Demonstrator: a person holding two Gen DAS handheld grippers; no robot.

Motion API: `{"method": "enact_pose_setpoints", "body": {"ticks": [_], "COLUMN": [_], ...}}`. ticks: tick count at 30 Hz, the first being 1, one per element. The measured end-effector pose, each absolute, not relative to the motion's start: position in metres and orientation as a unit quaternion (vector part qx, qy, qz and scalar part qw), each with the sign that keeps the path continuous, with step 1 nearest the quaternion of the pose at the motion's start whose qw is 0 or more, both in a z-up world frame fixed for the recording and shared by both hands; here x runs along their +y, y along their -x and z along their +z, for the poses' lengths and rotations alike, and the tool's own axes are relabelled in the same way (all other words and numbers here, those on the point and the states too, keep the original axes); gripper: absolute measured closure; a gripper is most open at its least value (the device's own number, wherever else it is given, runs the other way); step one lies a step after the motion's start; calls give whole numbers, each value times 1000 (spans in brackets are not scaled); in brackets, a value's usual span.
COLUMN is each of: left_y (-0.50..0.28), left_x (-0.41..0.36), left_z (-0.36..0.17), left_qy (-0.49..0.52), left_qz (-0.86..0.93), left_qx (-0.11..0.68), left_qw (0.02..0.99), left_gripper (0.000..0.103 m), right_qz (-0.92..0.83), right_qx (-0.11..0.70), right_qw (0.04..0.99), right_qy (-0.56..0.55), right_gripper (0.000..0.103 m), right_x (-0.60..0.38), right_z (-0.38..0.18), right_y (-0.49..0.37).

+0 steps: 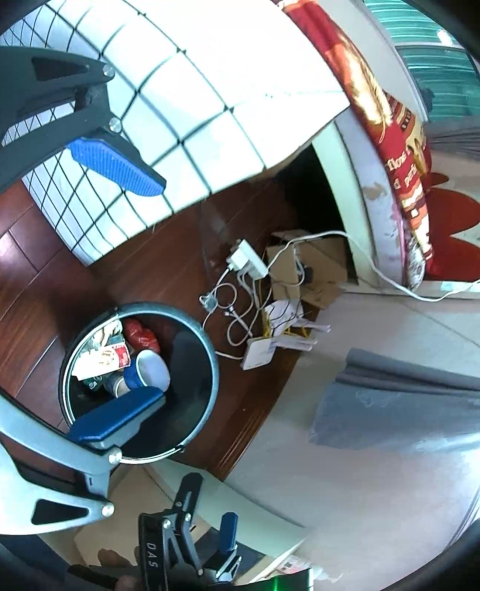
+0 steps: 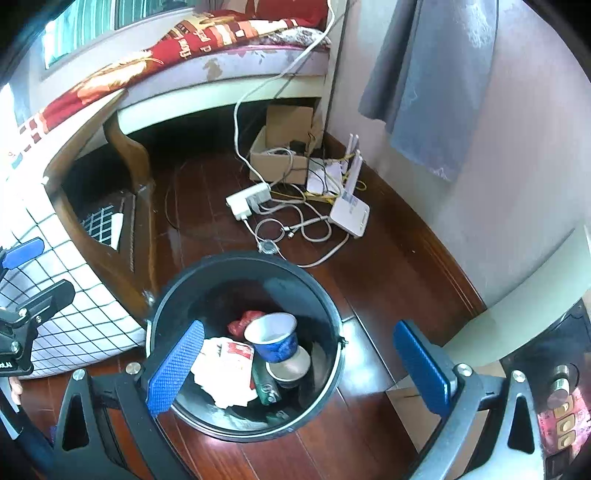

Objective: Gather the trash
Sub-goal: 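Move both open tools back from the bin to the table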

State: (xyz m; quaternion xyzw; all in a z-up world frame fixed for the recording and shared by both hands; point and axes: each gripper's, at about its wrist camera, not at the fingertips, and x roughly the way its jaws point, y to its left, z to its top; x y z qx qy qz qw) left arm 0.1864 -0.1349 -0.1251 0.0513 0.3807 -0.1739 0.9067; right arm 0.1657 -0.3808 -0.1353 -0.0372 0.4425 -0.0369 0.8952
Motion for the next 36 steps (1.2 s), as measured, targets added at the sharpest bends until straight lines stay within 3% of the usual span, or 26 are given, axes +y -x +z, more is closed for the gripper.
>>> {"method": "enact_pose_setpoints", "body": {"ticks": [36], "left_y": [-149], "left_x": [44], "left_z": [-55], "left_qy": [-21], "left_qz": [13], "left_qx": [293], "left_qw": [956], "left_gripper": [0], "right_qz": [131], "right_qx": [327], "right_qw": [932], "right_qy": [86], "right_gripper": [0], "right_x": [-174], "right_z": [-54], "right_y": [-190]}}
